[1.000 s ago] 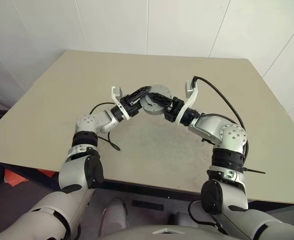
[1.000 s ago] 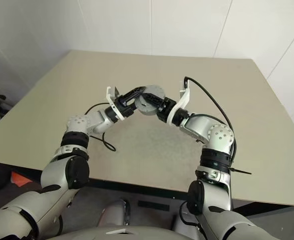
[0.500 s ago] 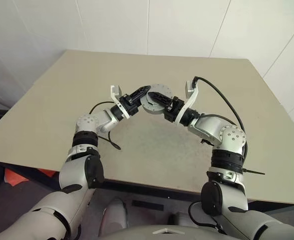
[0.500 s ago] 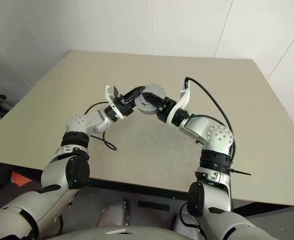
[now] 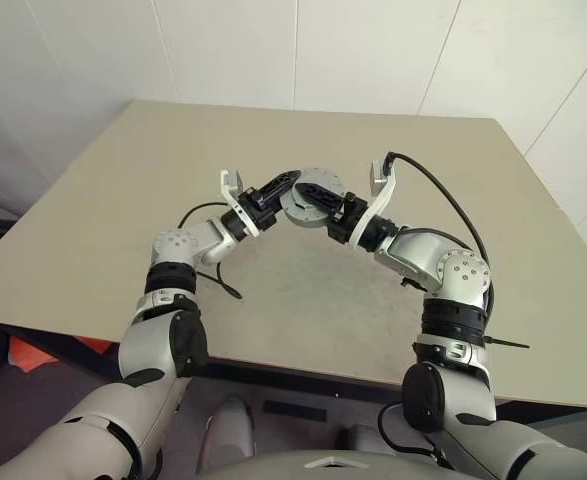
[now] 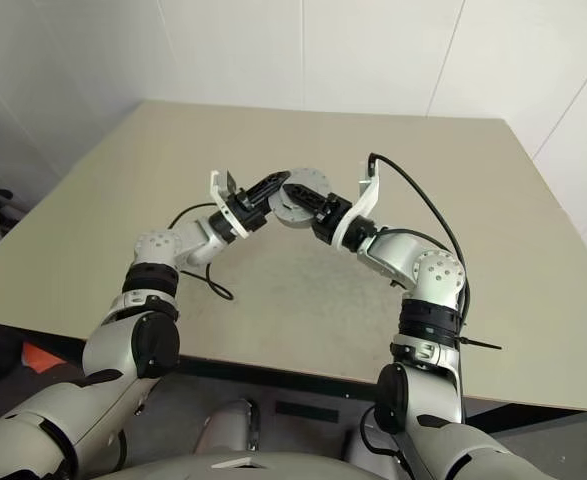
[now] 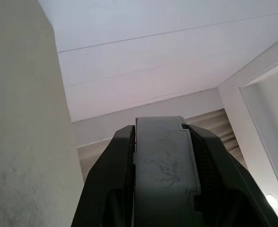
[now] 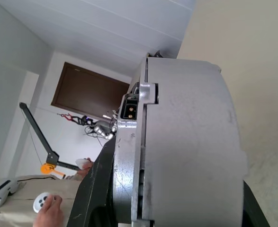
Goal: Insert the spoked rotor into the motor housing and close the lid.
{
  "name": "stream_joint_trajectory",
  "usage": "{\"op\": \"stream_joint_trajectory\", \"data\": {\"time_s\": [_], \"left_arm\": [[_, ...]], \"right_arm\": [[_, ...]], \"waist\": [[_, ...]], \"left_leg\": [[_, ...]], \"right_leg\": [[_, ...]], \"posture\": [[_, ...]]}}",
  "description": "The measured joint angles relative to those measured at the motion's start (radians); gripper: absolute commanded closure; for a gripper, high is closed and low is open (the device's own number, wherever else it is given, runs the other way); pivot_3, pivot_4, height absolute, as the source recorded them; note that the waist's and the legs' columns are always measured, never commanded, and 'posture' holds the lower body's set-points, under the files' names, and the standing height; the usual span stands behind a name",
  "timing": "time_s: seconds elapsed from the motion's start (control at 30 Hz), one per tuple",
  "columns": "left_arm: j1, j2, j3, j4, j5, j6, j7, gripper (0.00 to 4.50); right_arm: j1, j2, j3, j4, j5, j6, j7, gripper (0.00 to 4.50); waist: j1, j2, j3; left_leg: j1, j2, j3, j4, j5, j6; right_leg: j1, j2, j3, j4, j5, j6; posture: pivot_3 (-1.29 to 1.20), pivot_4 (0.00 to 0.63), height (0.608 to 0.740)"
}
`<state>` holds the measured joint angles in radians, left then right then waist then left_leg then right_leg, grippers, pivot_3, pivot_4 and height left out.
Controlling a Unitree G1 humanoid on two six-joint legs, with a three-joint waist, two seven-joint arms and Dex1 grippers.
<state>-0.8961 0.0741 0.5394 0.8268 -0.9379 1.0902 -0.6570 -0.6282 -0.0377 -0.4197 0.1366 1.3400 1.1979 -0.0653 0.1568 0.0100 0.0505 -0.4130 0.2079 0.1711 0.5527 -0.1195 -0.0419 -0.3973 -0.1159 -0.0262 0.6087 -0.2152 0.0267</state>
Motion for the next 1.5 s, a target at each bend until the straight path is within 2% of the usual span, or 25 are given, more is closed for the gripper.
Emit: {"op": "stream_joint_trajectory", "data": {"time_s": [0.1,0.23,0.33,0.67,1.1,1.5], "left_arm": [[0.0,0.0,0.001,0.007,0.0,-0.003,0.006,3.2],[0.0,0.001,0.001,0.024,0.004,-0.008,0.027,3.2],[0.0,0.001,0.007,0.038,0.01,-0.02,0.051,3.2],[0.02,0.008,0.063,0.117,0.002,-0.086,0.122,3.2],[0.074,0.16,0.196,0.156,0.003,-0.264,0.176,3.2],[0.135,0.34,0.3,0.177,0.02,-0.526,0.221,3.2]], "right_arm": [[0.0,0.0,-0.001,0.012,0.006,0.0,-0.005,2.21],[0.001,-0.01,0.003,0.019,0.013,0.005,-0.008,1.1],[0.001,-0.014,0.016,0.019,0.012,0.002,-0.008,0.04],[0.016,-0.036,0.085,0.019,-0.103,-0.048,-0.008,0.01],[0.016,-0.043,0.071,0.019,-0.175,-0.102,0.012,0.01],[0.015,-0.041,0.081,0.055,-0.21,-0.094,0.046,0.01]], "waist": [[0.0,0.0,0.0],[0.0,0.0,0.0],[0.0,0.0,0.0],[-0.001,0.0,0.0],[-0.003,0.0,0.0],[-0.003,-0.002,0.0]], "left_leg": [[0.0,0.0,0.0,0.0,0.0,0.0],[0.0,0.0,0.0,0.001,0.0,0.0],[0.0,0.0,0.0,0.001,0.0,0.0],[-0.001,0.0,-0.001,0.003,0.0,0.0],[-0.002,0.001,-0.003,0.005,0.0,0.0],[-0.002,0.006,-0.004,0.005,0.0,0.0]], "right_leg": [[0.0,0.0,0.0,0.0,0.0,0.0],[0.0,0.0,0.0,0.0,0.0,0.0],[0.001,0.0,0.0,0.0,0.001,0.0],[0.001,0.0,0.0,0.0,0.001,0.001],[0.001,0.0,0.0,0.0,0.002,0.001],[0.002,0.003,0.0,0.0,0.002,0.001]], "posture": [[0.0,0.0,0.74],[0.0,0.0,0.74],[0.0,0.0,0.74],[0.0,0.0,0.74],[0.0,0.0,0.74],[0.0,0.0,0.74]]}}
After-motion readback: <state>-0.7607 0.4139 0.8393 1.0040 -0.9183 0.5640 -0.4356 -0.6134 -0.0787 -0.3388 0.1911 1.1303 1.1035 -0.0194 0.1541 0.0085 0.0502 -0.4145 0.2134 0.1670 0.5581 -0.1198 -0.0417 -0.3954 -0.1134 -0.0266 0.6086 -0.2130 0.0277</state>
